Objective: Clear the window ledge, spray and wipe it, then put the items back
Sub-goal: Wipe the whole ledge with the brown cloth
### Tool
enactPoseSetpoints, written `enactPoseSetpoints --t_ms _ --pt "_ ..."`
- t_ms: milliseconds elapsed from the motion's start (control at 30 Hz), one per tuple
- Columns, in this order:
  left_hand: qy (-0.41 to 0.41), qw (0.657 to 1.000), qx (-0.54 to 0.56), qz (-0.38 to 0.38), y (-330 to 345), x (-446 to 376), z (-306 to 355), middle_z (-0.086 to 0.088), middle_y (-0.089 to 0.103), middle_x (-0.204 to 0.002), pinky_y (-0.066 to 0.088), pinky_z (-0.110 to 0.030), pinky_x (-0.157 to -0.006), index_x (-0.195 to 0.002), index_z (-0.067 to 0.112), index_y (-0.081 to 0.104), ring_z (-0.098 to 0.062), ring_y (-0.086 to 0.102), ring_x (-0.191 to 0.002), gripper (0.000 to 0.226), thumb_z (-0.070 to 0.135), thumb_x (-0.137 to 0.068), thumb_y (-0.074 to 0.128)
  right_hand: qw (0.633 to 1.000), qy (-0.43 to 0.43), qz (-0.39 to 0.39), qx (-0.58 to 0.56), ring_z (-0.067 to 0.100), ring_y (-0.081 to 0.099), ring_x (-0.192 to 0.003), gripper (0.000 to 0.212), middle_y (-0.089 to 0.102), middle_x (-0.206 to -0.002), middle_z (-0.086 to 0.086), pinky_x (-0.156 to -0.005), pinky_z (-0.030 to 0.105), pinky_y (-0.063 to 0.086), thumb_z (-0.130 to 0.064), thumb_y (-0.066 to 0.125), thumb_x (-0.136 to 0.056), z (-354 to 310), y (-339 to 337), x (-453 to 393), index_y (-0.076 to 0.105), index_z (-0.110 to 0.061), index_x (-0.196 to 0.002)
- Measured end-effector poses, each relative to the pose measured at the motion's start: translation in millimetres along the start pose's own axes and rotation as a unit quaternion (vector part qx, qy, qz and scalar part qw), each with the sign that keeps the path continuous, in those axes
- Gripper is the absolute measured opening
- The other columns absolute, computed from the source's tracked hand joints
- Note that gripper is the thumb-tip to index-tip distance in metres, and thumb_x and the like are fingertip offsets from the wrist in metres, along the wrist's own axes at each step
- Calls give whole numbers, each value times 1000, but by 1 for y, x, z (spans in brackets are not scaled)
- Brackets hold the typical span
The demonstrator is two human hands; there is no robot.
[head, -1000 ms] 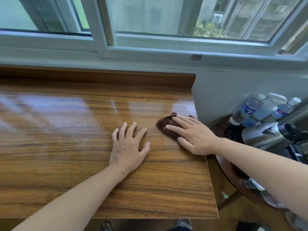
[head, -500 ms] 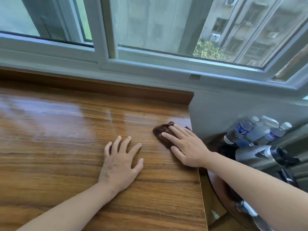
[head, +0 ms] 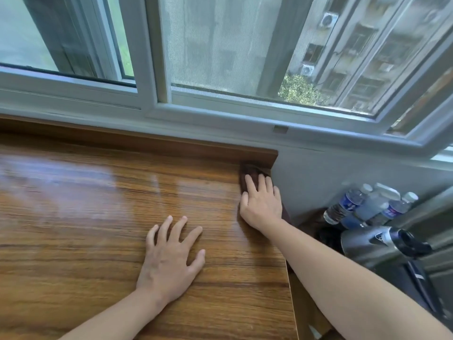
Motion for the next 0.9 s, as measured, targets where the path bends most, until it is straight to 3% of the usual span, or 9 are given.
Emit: enactPoseSetpoints --t_ms 133,367,433,567,633,767,900 --pt "0 1000 -5 9 4 -3 -1 -3 54 -150 22 -54 -119 -139 41 61 -33 40 -145 56 64 -92 40 999 45 4 -3 38 18 -154 67 25 -166 20 -124 49 18 -46 23 -97 7 4 21 25 -25 -161" --pt "-3 1000 -9 9 4 -6 -1 -2 54 -150 21 -54 -119 -138 42 60 -33 40 -145 56 65 -91 40 990 144 -13 -4 40 18 -152 62 26 -165 20 -120 54 19 -44 33 -98 4 2 -35 30 -22 -157" --pt "-6 1000 -11 8 3 -6 -2 -2 51 -152 21 -54 -120 -141 43 57 -32 36 -147 57 66 -93 37 993 119 -14 2 39 18 -152 62 26 -166 18 -121 53 18 -44 31 -99 -1 2 -34 29 -23 -157" --pt "-5 1000 -14 7 0 -6 -2 -2 43 -158 19 -55 -122 -147 44 49 -31 28 -151 59 67 -95 30 998 -59 -35 -7 30 13 -158 59 21 -171 9 -127 47 11 -44 27 -104 -23 1 -4 23 -33 -162" --pt "-2 1000 -12 4 0 -5 0 -3 41 -160 17 -55 -122 -148 45 47 -32 24 -152 59 66 -96 29 995 -93 -35 -1 29 14 -158 58 22 -170 9 -128 45 11 -43 30 -105 -21 -1 21 25 -34 -162" --pt "1 1000 -3 -8 0 -4 3 -4 33 -164 12 -56 -123 -152 44 39 -34 17 -154 60 65 -98 24 998 -63 -15 8 29 20 -156 58 29 -168 9 -126 45 18 -43 33 -104 -6 -2 88 30 -30 -161" --pt "23 999 -10 -27 0 -1 2 -6 23 -167 9 -57 -122 -156 40 29 -37 10 -155 61 63 -101 20 1000 -5 -14 6 25 15 -159 60 25 -170 7 -128 45 19 -43 30 -105 0 -1 168 27 -30 -163"
Point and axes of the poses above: each hand's wrist, its own x-axis away from the middle knuckle, its own y-axis out of the palm, z = x × y, the point moved 9 cm from there along -x, towards the middle knuckle
